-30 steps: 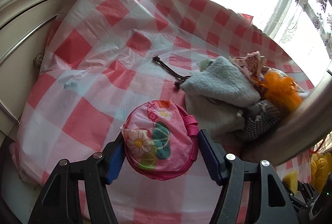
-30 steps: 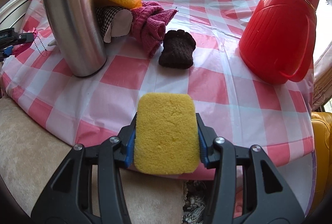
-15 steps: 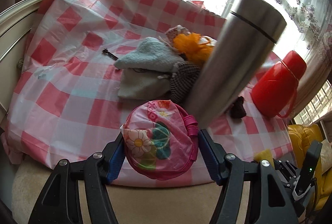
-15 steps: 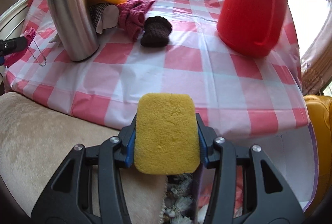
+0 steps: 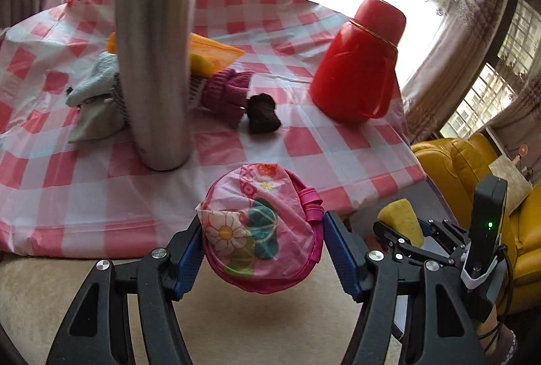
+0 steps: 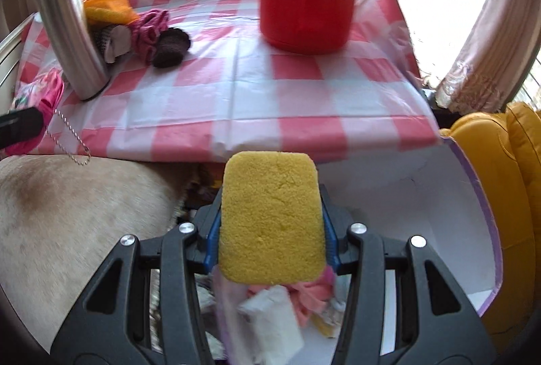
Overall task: Organize soft objects
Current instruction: 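Carry the pink purse and yellow sponge over the white box, then open both tools to drop the purse and sponge into the box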
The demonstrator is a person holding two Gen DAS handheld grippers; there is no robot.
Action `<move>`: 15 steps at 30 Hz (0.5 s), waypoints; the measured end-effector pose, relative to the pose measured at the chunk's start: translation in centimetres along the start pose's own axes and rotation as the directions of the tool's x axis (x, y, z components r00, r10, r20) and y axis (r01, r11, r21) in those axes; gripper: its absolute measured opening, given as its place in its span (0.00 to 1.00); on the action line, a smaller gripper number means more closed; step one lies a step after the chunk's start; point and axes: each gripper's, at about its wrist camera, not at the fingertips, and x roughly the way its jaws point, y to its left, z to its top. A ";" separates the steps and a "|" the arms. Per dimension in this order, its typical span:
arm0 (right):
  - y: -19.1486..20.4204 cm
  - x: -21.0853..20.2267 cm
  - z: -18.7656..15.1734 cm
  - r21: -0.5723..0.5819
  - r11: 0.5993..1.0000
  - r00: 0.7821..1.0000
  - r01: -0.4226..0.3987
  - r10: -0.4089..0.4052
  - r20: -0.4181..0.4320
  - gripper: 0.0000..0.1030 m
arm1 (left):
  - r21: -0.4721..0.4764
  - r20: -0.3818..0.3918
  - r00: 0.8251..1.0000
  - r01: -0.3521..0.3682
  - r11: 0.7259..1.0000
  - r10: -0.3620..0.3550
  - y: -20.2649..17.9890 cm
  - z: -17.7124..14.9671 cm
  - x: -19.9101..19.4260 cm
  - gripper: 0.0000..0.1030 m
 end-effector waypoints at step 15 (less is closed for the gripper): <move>-8.5 -3.1 -0.8 0.166 0.981 0.994 0.098 -0.104 0.025 0.51 | 0.151 -0.098 0.985 0.158 0.976 -0.145 -10.0 -1.9 2.1 0.65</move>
